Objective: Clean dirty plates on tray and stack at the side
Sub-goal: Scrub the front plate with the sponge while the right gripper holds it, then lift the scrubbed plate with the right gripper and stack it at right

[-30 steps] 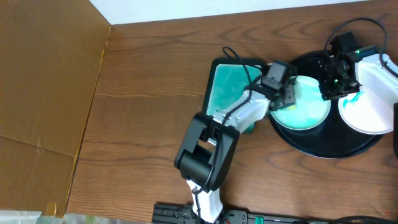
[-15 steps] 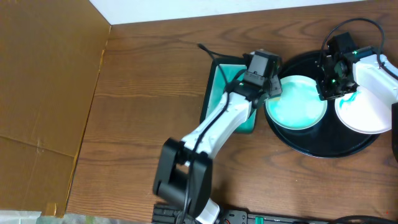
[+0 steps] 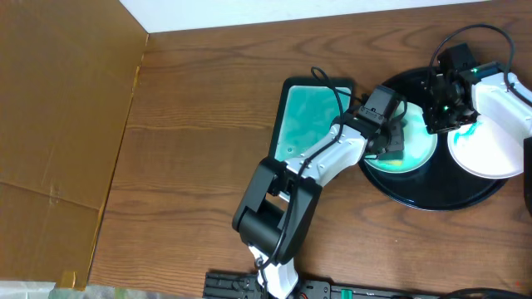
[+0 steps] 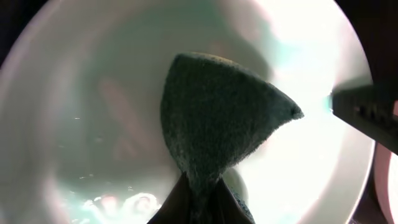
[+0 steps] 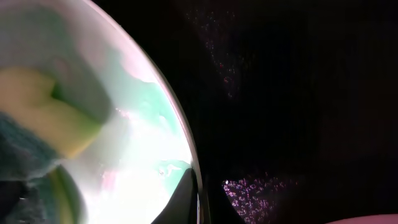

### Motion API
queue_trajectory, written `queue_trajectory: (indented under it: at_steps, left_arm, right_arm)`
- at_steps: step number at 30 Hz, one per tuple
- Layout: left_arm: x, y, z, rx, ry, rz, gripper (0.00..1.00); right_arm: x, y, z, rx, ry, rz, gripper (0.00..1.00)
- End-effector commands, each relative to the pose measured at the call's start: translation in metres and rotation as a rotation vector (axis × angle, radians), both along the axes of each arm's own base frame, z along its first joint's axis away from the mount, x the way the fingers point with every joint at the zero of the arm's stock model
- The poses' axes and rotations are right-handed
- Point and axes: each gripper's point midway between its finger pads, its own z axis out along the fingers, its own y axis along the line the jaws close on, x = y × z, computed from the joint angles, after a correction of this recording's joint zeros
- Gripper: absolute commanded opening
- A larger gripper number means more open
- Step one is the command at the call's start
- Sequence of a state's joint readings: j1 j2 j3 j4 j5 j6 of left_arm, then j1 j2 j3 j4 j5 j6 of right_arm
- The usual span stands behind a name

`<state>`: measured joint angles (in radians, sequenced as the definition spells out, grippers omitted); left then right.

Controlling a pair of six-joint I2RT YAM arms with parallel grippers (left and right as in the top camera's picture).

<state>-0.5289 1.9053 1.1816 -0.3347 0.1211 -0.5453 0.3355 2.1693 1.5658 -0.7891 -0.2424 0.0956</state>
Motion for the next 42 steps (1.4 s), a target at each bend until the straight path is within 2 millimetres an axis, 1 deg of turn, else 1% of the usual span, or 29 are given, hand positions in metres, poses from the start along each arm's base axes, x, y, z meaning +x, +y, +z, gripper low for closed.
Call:
queue_trajectory:
  at_steps: [1,4,5,6,8,9,10,12,13,14,16,17,18,20,22,23,24,25,26,27,29,31,33,34,37,40,42]
  left_arm:
    - [0.014,0.043,0.002,0.197,-0.084,0.106,0.07]
    - [0.019,0.067,0.019,0.307,-0.146,0.161,0.07]
    - [0.02,0.071,0.025,0.318,-0.161,0.17,0.07]
    - [0.021,0.073,0.039,0.317,-0.192,0.182,0.07]
    - [0.024,0.072,0.066,0.278,-0.249,0.193,0.07]
    - [0.025,0.071,0.084,0.251,-0.287,0.202,0.07]
    - [0.025,0.071,0.094,0.236,-0.307,0.206,0.07]
    - [0.023,0.07,0.124,0.184,-0.363,0.214,0.07]
    - [0.022,0.07,0.131,0.173,-0.378,0.217,0.07]
    - [0.019,0.072,0.149,0.15,-0.411,0.224,0.07]
    - [0.014,0.079,0.175,0.118,-0.459,0.242,0.07]
    - [0.012,0.088,0.187,0.108,-0.478,0.263,0.07]
    - [0.01,0.101,0.194,0.111,-0.483,0.292,0.07]
    - [0.009,0.122,0.196,0.129,-0.47,0.337,0.07]
    - [0.007,0.15,0.192,0.156,-0.435,0.403,0.07]
    - [0.006,0.156,0.19,0.16,-0.423,0.423,0.07]
    - [0.003,0.171,0.186,0.164,-0.395,0.48,0.07]
    - [0.002,0.18,0.184,0.167,-0.377,0.516,0.07]
    - [0.0,0.19,0.181,0.171,-0.357,0.547,0.07]
    - [-0.002,0.2,0.178,0.18,-0.339,0.571,0.07]
    - [-0.005,0.215,0.175,0.187,-0.317,0.606,0.07]
    - [-0.007,0.224,0.172,0.185,-0.296,0.629,0.07]
    - [-0.01,0.229,0.169,0.181,-0.274,0.638,0.07]
    - [-0.012,0.232,0.168,0.188,-0.264,0.643,0.07]
    - [-0.014,0.236,0.166,0.195,-0.255,0.652,0.07]
    - [-0.014,0.237,0.166,0.195,-0.254,0.652,0.07]
    - [-0.014,0.237,0.166,0.195,-0.254,0.653,0.07]
  right_arm:
    - [-0.016,-0.011,-0.028,-0.086,0.066,0.004,0.01]
    - [-0.015,-0.016,-0.027,-0.119,0.064,0.0,0.01]
    - [-0.015,-0.017,-0.026,-0.125,0.063,0.0,0.01]
    - [-0.014,-0.018,-0.025,-0.132,0.061,0.003,0.01]
    - [-0.01,-0.017,-0.02,-0.129,0.052,0.006,0.01]
    - [-0.008,-0.016,-0.017,-0.127,0.046,0.008,0.01]
    - [-0.007,-0.015,-0.015,-0.126,0.042,0.015,0.01]
    - [-0.004,-0.012,-0.009,-0.126,0.031,0.037,0.01]
    - [-0.003,-0.011,-0.007,-0.125,0.027,0.046,0.01]
    - [0.0,-0.008,-0.002,-0.124,0.018,0.063,0.01]
    - [0.003,-0.002,0.01,-0.127,-0.003,0.1,0.01]
    - [0.007,-0.001,0.021,-0.157,-0.028,0.115,0.01]
    - [0.013,-0.006,0.035,-0.227,-0.072,0.117,0.01]
    - [0.019,-0.013,0.052,-0.316,-0.136,0.116,0.01]
    - [0.025,-0.019,0.074,-0.42,-0.222,0.111,0.01]
    - [0.026,-0.021,0.082,-0.451,-0.251,0.109,0.01]
    - [0.028,-0.024,0.101,-0.511,-0.313,0.102,0.01]
    - [0.029,-0.024,0.107,-0.528,-0.334,0.1,0.01]
    - [0.03,-0.026,0.123,-0.573,-0.383,0.092,0.01]
    - [0.03,-0.029,0.145,-0.635,-0.453,0.081,0.01]
    - [0.03,-0.033,0.172,-0.721,-0.534,0.078,0.01]
    - [0.03,-0.039,0.204,-0.834,-0.633,0.053,0.01]
    - [0.028,-0.042,0.23,-0.922,-0.715,0.016,0.01]
    - [0.027,-0.041,0.243,-0.967,-0.751,0.029,0.01]
    - [0.022,-0.03,0.258,-1.061,-0.79,0.124,0.01]
    - [0.015,-0.021,0.271,-1.175,-0.813,0.207,0.01]
    - [0.011,-0.016,0.28,-1.229,-0.833,0.223,0.01]
